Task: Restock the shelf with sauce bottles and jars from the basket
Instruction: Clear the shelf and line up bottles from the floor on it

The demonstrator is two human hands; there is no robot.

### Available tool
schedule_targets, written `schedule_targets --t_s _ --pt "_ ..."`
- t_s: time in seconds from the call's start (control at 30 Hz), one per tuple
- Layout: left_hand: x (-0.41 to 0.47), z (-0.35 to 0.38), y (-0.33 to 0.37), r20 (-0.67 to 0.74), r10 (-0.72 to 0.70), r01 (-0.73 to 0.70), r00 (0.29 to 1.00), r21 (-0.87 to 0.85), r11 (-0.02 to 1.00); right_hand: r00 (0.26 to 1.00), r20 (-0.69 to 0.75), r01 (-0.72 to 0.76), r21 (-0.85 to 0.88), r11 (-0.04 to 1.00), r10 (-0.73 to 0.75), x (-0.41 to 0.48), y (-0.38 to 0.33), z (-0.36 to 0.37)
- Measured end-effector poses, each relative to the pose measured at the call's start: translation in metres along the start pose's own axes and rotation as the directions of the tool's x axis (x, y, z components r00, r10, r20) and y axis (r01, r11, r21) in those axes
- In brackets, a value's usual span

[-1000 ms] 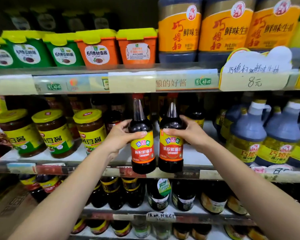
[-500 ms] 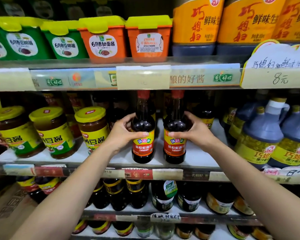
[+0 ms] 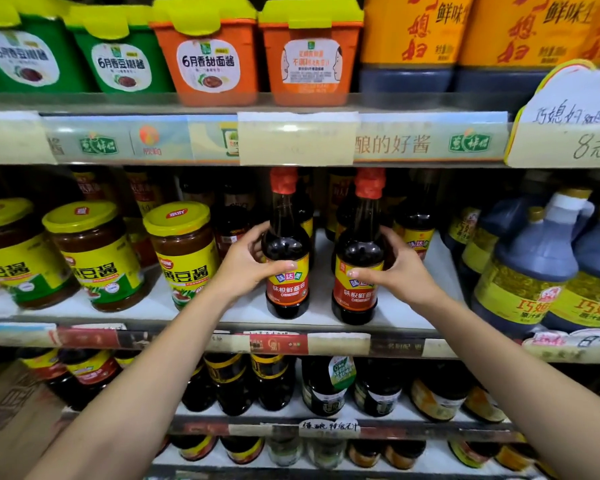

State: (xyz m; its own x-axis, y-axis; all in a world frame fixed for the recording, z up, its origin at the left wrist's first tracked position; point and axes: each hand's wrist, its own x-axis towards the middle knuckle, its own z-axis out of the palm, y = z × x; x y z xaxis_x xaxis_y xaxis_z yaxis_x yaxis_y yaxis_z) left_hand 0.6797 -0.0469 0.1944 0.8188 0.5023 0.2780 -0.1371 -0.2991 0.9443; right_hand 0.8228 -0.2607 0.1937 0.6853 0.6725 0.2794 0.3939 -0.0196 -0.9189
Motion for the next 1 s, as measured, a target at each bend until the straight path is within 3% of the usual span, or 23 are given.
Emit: schedule_targets --t_s 0.1,0.23,0.47,1.0 --pt "-0.005 -0.002 -0.006 0.058 -0.048 0.048 0.997 -0.001 0.999 1.000 0.001 0.003 0.008 1.000 -0.003 -0.007 0.008 0.005" --pt "-0.022 0.003 -0.021 0.144 -0.123 0.091 0.982 0.209 0.974 0.998 0.029 -0.047 -0.057 0.997 0.049 -0.027 0.026 0.014" --pt "-0.026 0.007 -0.035 0.096 -0.138 0.104 0.986 0.300 0.948 0.993 -0.094 -0.094 -0.182 0.979 0.078 -0.033 0.037 0.022" --pt "-0.033 0.008 -0.043 0.080 -0.137 0.105 0.987 0.324 0.940 0.990 -0.089 -0.119 -0.161 0.980 0.106 -0.026 0.039 0.025"
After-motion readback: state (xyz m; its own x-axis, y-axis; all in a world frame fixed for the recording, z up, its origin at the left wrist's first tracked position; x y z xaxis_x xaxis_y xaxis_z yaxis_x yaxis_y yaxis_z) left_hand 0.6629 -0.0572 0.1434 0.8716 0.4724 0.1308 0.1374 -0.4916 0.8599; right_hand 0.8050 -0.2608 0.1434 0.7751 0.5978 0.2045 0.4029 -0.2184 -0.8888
